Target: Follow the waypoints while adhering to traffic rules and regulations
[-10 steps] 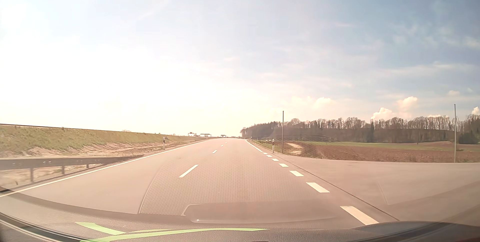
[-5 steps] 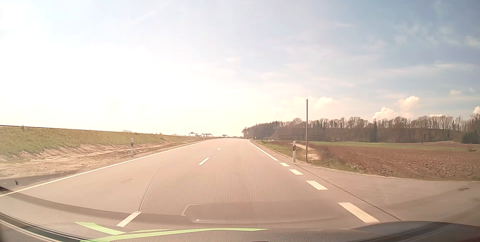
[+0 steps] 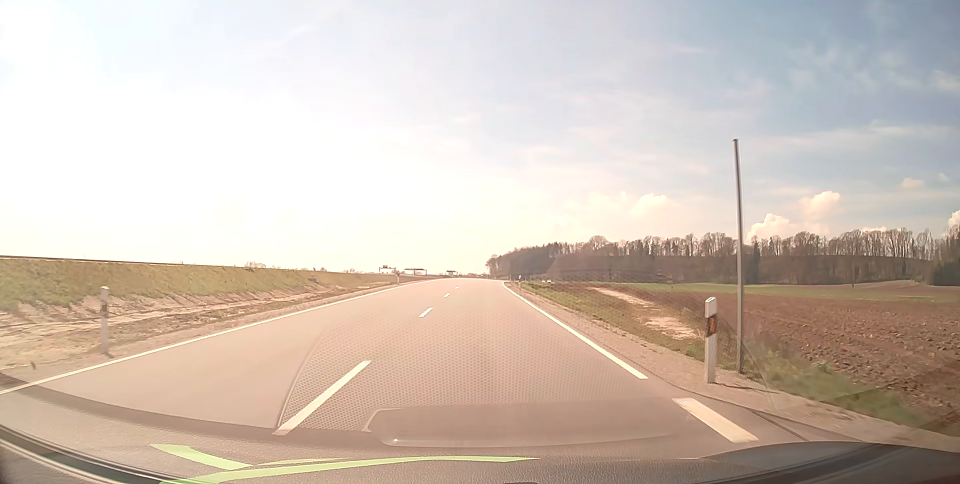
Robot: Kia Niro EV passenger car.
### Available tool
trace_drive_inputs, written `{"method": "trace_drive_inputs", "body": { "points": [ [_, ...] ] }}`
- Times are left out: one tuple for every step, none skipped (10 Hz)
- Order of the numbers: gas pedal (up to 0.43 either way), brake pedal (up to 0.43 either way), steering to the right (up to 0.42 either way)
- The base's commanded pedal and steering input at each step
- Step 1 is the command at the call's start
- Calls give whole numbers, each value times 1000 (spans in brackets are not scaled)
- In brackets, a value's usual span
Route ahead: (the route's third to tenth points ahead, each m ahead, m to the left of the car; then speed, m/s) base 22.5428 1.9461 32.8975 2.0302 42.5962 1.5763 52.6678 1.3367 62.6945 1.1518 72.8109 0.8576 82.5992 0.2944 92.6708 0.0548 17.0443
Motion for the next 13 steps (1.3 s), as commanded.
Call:
{"method": "trace_drive_inputs", "body": {
  "points": [
    [157,0,0],
    [157,0,1],
    [157,0,1],
    [157,0,1],
    [157,0,1],
    [157,0,1],
    [157,0,1],
    [157,0,1],
    [157,0,1],
    [157,0,1],
    [157,0,1],
    [157,0,1],
    [157,0,1]
  ]
}}
